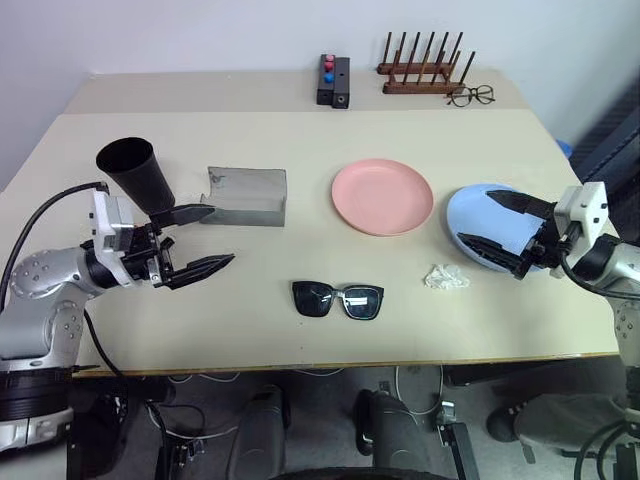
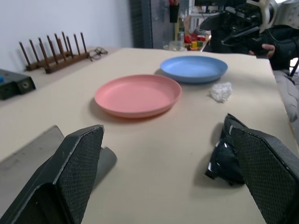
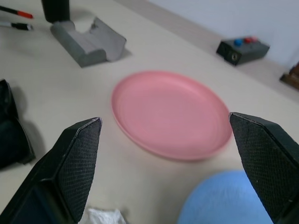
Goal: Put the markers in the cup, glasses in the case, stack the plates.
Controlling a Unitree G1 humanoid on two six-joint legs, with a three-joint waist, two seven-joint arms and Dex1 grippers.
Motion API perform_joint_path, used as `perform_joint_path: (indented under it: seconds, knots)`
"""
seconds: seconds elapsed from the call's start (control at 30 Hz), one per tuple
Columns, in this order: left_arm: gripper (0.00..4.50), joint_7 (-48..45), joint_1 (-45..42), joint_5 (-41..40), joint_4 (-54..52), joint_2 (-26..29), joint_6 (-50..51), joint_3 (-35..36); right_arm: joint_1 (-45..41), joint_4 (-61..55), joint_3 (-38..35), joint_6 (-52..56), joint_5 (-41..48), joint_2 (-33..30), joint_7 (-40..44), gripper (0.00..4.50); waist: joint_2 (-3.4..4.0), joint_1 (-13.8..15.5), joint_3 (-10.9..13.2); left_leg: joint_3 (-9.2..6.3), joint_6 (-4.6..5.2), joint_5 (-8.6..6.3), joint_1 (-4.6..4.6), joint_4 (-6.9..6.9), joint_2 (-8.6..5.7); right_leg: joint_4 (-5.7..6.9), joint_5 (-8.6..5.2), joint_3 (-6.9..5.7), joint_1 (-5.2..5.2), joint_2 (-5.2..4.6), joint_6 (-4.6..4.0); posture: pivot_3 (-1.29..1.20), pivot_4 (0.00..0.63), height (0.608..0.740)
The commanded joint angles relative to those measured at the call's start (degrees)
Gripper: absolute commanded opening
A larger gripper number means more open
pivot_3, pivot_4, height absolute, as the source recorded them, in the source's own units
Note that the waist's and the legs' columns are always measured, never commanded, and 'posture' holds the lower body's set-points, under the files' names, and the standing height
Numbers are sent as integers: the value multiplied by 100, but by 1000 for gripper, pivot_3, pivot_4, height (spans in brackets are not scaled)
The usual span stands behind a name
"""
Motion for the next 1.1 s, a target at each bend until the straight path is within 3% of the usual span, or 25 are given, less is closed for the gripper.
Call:
perform_joint_path:
  seconds: [0.03, 0.4, 0.57, 0.7, 0.9, 1.1]
  knots:
    - [4500, -125, -215, -13, 112, -12, -179, -15, 61, -397, -247, 94, 294, -9, -21, 4434, 0, 1, 0, 0, 0, 0, 0, 2, 0, 0, 0, 0, 2, 0, 0, 0, 150, 740]
    - [4500, 317, -236, 172, 605, 573, 323, 263, -407, -622, 249, 76, 261, 317, -344, 4434, 0, -14, 0, -2, 0, 0, 1, -1, 2, 1, 0, 0, -2, 1, -1, 0, 150, 740]
    - [4500, 770, 268, -19, 310, 590, 347, 912, -938, -263, 590, -90, 174, 636, -323, 4434, 1, -34, 1, -1, -1, -1, 0, -3, 3, -2, 0, 0, -4, 1, -2, 0, 150, 740]
    - [4500, 899, 627, 247, 194, 916, 513, 1015, -1085, -441, 723, -32, 190, 700, -315, 4434, 1, 0, 1, -1, -1, -1, -1, -7, 5, 0, 0, 0, -7, 2, -3, 0, 150, 740]
    - [4500, 1256, 776, 446, 253, 1172, 1038, 849, -961, -607, 826, -50, 154, 834, -421, 4434, 1, -9, 1, -1, -16, -10, -3, -5, 5, -4, 0, 0, -6, 1, -2, 0, 150, 740]
    - [4500, 1371, 700, 821, 510, 1446, 1332, 580, -462, -1173, 778, 516, 831, 606, 94, 4434, 3, 0, 2, 0, -6, -4, -4, -20, 6, -3, -1, 0, -14, 3, -3, 0, 150, 740]
